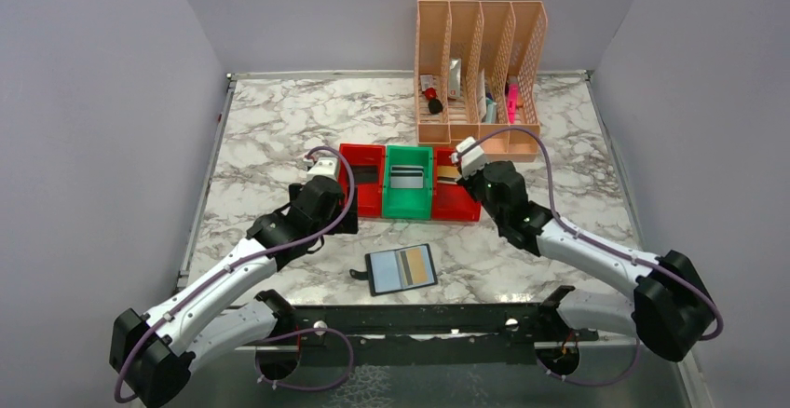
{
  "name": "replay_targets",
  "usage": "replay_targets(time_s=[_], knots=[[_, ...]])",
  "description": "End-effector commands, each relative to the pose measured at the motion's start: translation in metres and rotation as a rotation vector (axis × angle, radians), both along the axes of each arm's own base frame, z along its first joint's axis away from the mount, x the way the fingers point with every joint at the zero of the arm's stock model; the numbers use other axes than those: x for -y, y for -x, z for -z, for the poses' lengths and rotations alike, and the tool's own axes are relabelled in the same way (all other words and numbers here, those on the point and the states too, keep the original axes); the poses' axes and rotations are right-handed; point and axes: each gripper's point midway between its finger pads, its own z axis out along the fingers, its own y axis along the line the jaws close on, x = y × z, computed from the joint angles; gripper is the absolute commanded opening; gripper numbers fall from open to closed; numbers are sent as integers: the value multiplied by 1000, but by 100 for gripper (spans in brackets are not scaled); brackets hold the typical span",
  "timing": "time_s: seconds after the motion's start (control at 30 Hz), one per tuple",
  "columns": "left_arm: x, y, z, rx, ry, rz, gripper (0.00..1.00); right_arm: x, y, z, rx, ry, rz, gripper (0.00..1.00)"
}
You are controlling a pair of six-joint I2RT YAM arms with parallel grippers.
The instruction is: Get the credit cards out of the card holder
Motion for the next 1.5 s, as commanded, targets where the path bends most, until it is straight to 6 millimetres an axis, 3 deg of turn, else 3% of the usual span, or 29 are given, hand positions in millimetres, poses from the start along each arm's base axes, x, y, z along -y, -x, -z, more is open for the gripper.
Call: replay_targets(time_s=[0.0, 0.27, 0.57, 1.1, 1.33, 1.47], knots=[[-4, -3, -4, 14, -19, -8, 99, -9, -20, -9, 63, 159, -66, 1], [-5, -2, -6, 18, -15, -8, 99, -27, -33, 20, 21, 273, -169, 1], [-5, -2, -8, 26, -6, -5, 99, -18, -52, 58, -2, 499, -176, 1], [-2, -1, -4, 8, -9, 11, 99, -26, -65, 84, 31, 634, -269, 1], [-1, -1, -3, 4, -12, 12, 99, -28, -59, 94, -4, 632, -310, 22], [-1, -1, -2, -1, -13, 15, 99, -26, -56, 99, -27, 632, -312, 27]])
